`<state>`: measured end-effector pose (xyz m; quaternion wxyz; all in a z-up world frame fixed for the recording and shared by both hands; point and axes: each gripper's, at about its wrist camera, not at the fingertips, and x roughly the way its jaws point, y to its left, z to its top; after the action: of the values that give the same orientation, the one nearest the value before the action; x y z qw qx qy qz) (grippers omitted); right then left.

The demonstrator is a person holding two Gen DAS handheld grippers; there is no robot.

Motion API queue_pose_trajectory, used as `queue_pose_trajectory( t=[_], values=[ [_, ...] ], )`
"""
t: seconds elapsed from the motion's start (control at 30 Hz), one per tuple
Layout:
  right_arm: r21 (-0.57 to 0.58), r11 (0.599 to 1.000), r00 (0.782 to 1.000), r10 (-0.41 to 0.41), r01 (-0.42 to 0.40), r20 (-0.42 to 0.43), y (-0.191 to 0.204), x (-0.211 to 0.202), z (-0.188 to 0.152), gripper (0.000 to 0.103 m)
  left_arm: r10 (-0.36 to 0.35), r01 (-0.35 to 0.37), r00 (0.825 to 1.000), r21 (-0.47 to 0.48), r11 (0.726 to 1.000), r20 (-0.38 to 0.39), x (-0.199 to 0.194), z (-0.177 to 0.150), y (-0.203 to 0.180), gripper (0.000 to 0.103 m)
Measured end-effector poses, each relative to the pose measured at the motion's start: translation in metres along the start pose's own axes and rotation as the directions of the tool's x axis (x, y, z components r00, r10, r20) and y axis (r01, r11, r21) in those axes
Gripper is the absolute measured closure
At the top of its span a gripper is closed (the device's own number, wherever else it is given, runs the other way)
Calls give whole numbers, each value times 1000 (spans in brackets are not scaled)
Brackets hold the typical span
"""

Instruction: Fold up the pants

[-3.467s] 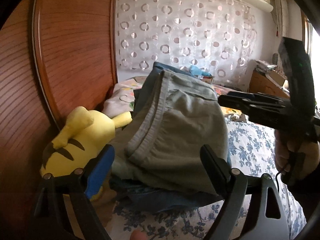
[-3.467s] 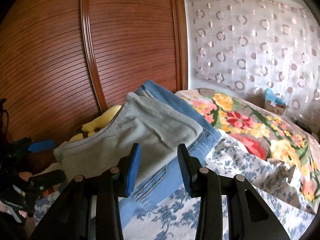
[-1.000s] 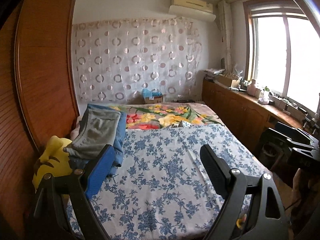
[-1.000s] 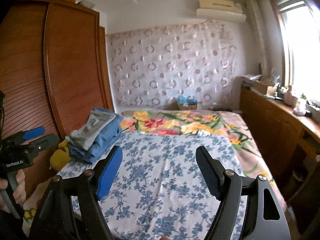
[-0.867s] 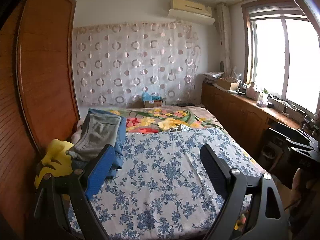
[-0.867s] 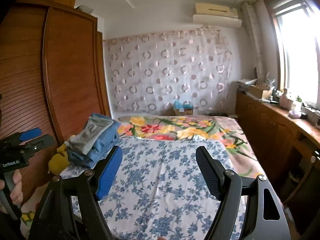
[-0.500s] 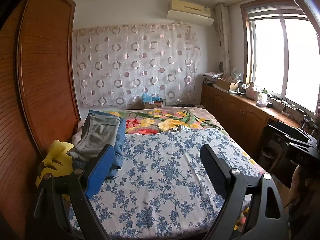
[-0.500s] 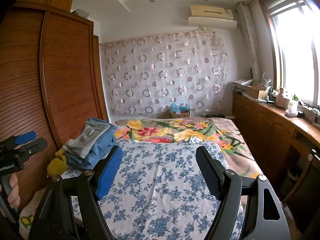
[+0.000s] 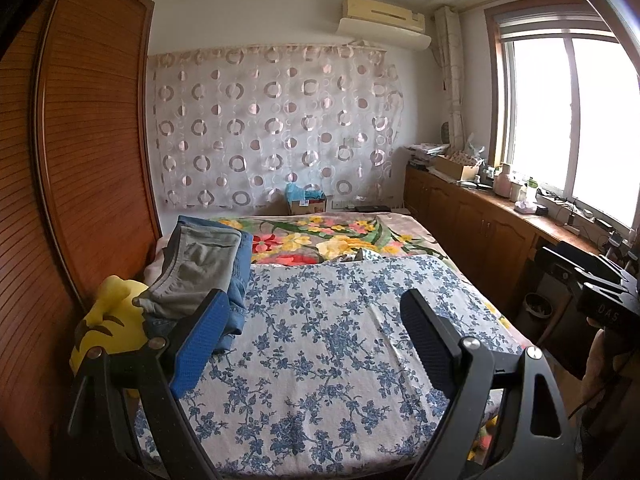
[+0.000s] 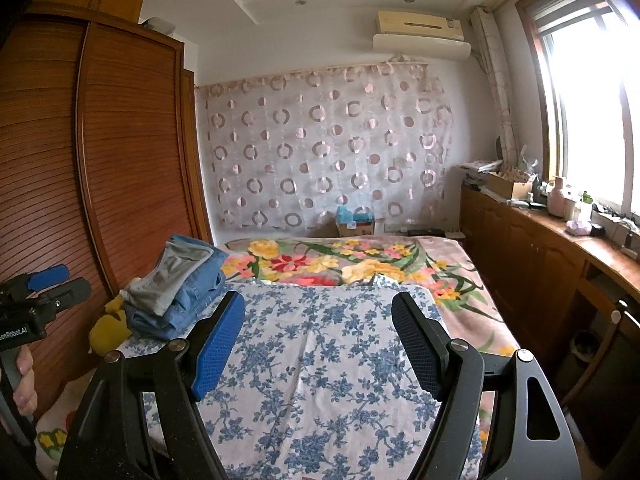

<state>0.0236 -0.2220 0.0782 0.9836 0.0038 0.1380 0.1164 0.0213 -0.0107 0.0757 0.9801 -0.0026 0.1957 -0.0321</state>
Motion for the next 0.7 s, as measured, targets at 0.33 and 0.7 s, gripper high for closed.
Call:
queue_pose_trajectory(
  t=[0.33,0.7],
  values=[
    [0,1000,1000,5,-5,6,-1,-2,0,25,-1,1,1000,0,1000,0,-1,-2,-2,15],
    [1,1000,1000,9,-9,3,-3,-2,0,25,0,0,1000,-6,1000,6,-3,-2,-3,15]
  ],
)
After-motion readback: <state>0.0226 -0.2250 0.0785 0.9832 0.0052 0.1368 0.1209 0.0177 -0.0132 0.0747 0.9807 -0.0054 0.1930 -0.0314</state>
